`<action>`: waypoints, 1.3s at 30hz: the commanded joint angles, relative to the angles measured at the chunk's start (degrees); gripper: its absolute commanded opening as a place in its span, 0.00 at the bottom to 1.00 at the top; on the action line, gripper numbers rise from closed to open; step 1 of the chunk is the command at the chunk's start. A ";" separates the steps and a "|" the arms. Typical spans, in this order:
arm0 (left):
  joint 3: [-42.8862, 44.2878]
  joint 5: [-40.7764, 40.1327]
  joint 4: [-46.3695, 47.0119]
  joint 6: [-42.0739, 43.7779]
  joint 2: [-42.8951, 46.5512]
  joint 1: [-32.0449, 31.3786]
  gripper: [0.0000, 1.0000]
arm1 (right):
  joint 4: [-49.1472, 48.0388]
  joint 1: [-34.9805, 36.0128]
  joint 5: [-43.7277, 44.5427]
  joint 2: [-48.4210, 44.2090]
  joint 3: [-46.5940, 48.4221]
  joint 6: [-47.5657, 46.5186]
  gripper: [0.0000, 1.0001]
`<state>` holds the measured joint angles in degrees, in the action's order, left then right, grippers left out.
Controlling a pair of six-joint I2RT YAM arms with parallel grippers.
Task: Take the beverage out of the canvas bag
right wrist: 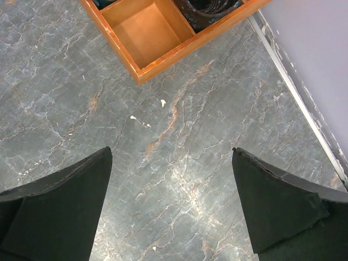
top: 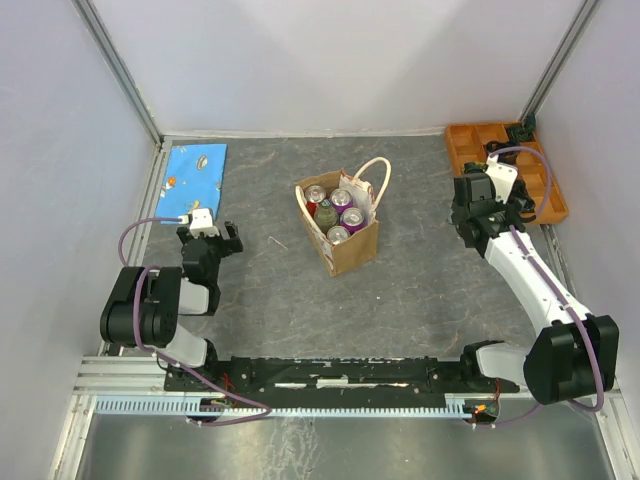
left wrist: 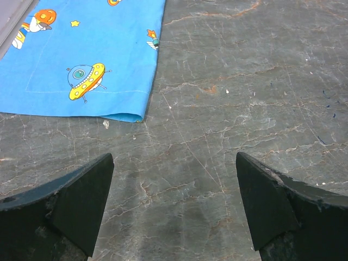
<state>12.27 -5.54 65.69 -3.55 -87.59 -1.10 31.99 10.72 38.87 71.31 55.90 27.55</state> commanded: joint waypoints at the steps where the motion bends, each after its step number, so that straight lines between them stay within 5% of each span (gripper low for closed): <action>1: 1.05 -0.83 1.94 2.46 0.50 -0.22 0.99 | -0.35 0.91 1.47 -0.02 0.74 -0.63 0.99; 12: 1.10 -0.79 1.97 2.49 0.58 -0.21 0.99 | -0.90 4.19 2.19 -2.47 0.85 -2.93 0.99; 18: 1.11 -0.87 1.86 2.50 0.52 -0.21 0.99 | -5.33 7.20 -5.08 -7.65 -0.18 -8.25 0.99; 30: 1.10 -0.89 1.93 2.50 0.53 -0.21 0.99 | -1.33 22.95 -14.65 -3.83 13.22 -14.84 0.50; 34: 1.16 -0.79 1.96 2.50 0.56 -0.22 0.99 | -1.51 28.67 -16.95 0.76 16.11 -16.96 0.26; 36: 1.15 -0.80 1.95 2.50 0.58 -0.21 0.99 | -1.60 30.65 -18.09 3.24 17.11 -17.43 0.04; 39: 1.14 -0.84 1.95 2.50 0.58 -0.21 0.99 | -1.02 32.62 -19.23 6.95 18.18 -17.17 0.00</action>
<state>12.27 -5.69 65.69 -3.55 -87.59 -1.10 30.76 41.47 22.39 74.76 71.07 11.66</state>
